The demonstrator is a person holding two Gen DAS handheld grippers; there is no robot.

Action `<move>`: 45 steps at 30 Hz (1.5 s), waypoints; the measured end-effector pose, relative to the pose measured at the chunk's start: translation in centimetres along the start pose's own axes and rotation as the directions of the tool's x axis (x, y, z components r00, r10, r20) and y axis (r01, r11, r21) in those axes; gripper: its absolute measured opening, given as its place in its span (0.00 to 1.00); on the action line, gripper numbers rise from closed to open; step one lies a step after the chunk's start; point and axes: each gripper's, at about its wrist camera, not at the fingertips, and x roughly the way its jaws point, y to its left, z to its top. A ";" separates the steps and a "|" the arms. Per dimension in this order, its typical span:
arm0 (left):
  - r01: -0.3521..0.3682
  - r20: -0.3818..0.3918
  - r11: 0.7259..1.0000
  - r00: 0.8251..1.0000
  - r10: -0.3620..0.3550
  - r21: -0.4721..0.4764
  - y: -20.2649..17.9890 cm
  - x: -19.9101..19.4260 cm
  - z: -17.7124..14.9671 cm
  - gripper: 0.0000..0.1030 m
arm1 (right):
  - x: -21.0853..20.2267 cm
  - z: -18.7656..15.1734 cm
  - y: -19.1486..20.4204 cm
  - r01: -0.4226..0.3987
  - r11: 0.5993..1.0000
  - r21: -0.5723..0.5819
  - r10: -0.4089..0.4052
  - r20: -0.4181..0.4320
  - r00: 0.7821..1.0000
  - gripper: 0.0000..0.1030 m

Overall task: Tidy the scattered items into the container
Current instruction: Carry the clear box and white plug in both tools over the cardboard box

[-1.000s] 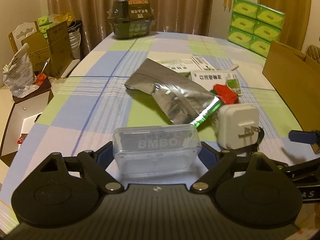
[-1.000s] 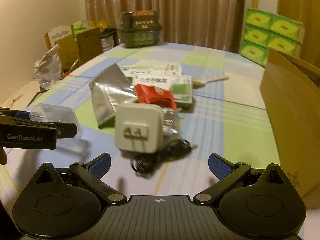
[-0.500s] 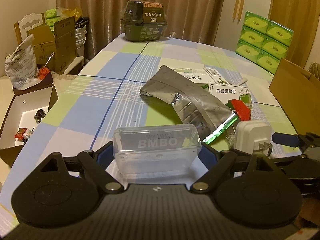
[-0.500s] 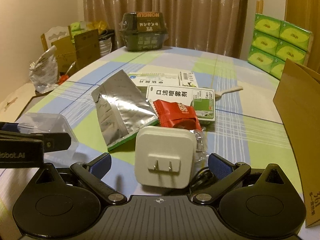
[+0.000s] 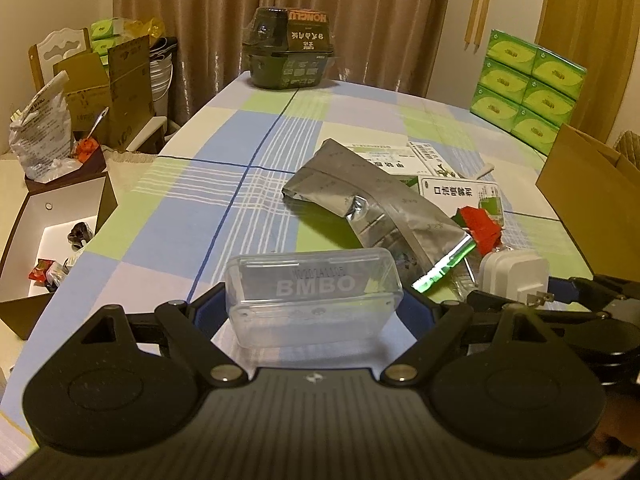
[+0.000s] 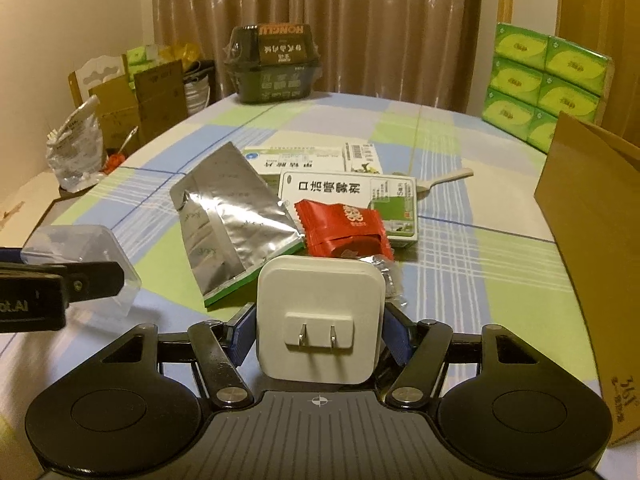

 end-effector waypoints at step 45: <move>0.228 0.043 0.950 0.969 -0.243 0.213 -15.8 -9.0 2.1 0.83 | -19.4 2.0 -13.6 0.227 0.953 0.202 -0.276 0.262 0.925 0.61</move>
